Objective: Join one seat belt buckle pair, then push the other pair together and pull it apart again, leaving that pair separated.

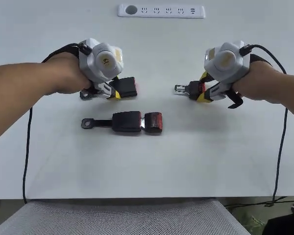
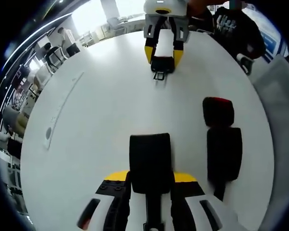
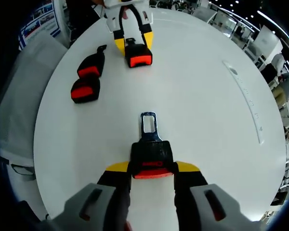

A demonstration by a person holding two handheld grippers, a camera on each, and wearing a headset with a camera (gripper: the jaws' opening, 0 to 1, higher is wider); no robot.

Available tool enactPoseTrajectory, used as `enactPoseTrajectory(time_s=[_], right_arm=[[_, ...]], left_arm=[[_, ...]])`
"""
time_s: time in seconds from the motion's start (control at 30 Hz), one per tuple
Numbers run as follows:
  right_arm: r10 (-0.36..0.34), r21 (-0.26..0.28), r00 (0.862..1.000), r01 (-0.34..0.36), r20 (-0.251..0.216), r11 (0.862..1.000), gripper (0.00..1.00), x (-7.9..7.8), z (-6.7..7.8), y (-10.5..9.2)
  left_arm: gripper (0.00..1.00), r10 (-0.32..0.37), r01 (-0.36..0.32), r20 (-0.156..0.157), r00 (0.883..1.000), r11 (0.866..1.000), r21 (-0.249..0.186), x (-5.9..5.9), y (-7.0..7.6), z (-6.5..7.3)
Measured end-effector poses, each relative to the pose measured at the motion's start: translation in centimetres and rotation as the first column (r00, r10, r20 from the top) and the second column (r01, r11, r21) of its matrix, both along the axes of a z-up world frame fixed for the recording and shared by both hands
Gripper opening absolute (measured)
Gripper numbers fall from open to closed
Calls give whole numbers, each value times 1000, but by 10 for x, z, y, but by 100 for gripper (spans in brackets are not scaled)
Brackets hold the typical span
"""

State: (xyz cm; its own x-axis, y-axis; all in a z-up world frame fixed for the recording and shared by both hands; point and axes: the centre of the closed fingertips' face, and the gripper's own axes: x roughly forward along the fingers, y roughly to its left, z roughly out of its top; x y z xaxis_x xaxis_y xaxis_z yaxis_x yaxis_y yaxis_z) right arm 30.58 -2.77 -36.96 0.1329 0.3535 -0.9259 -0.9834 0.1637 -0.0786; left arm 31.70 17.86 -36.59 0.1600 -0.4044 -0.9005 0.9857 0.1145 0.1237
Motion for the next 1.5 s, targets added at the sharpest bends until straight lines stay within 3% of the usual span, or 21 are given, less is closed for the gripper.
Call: enactPoseTrajectory(time_s=[0.2,0.5,0.63,0.8,1.1,1.5], right_arm=[[16,16,1000,-16,-21,1000,35,2,-1,0],[19,20,999,-19,-43,1000,34,3,-2,1],[53,-5,999,-53,-13,999,34,1,-1,6],[58,6,998,-57,-17,998,34,0,-2,15],[49,42,999,-48,-22,998,35,1,-2,39],[72,87,997,-71,-15,994,35,2,0,91]], left_arm=[[33,-41,41,6,999,999,7,-2,0,-1],[32,-48,48,-6,999,999,-7,-1,0,-3],[32,-47,47,-6,999,999,-6,1,1,-5],[32,-43,43,-7,999,999,-2,2,1,-6],[32,-43,43,-8,999,999,-2,2,2,-7],[32,-50,50,-6,999,999,-1,2,3,-5]])
